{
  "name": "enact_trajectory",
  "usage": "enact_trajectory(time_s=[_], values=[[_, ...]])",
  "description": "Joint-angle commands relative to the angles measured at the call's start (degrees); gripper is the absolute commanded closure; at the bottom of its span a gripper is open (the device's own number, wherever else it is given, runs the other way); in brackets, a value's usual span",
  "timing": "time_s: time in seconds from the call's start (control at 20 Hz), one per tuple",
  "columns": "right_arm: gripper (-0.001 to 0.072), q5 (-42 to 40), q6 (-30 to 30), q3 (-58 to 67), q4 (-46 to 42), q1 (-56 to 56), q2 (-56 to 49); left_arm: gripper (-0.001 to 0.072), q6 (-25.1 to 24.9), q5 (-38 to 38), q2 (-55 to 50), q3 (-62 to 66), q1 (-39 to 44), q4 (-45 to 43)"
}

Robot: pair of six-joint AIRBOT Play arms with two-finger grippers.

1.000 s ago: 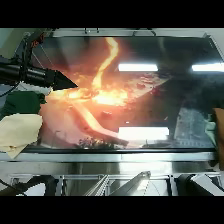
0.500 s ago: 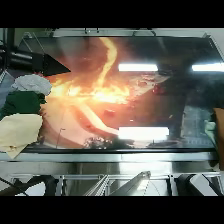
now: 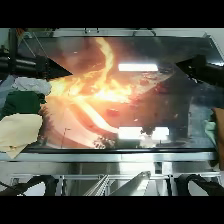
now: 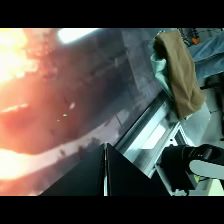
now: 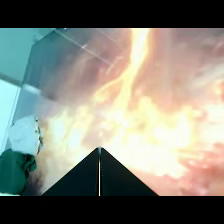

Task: Fold the shirts.

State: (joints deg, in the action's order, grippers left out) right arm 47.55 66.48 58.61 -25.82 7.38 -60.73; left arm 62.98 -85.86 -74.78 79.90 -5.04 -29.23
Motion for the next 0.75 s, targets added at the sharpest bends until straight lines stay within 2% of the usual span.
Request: enact_trajectory(time_s=[0.0, 0.2, 0.7], values=[[0.0686, -1.97, -0.11, 2.67, 0.11, -5.46, -3.61, 0.0691, 0.09, 1.62, 0.24, -2.95, 2.23, 0.5], [0.0685, 0.92, -0.52, 2.58, 0.11, -5.44, -3.61, 0.0691, 0.13, 1.57, 0.24, -2.95, 2.71, 0.48], [0.0685, 0.94, -0.52, 2.58, 0.13, -5.44, -3.61, 0.0692, 0.13, 2.03, 0.22, -2.95, 2.69, 0.48]])
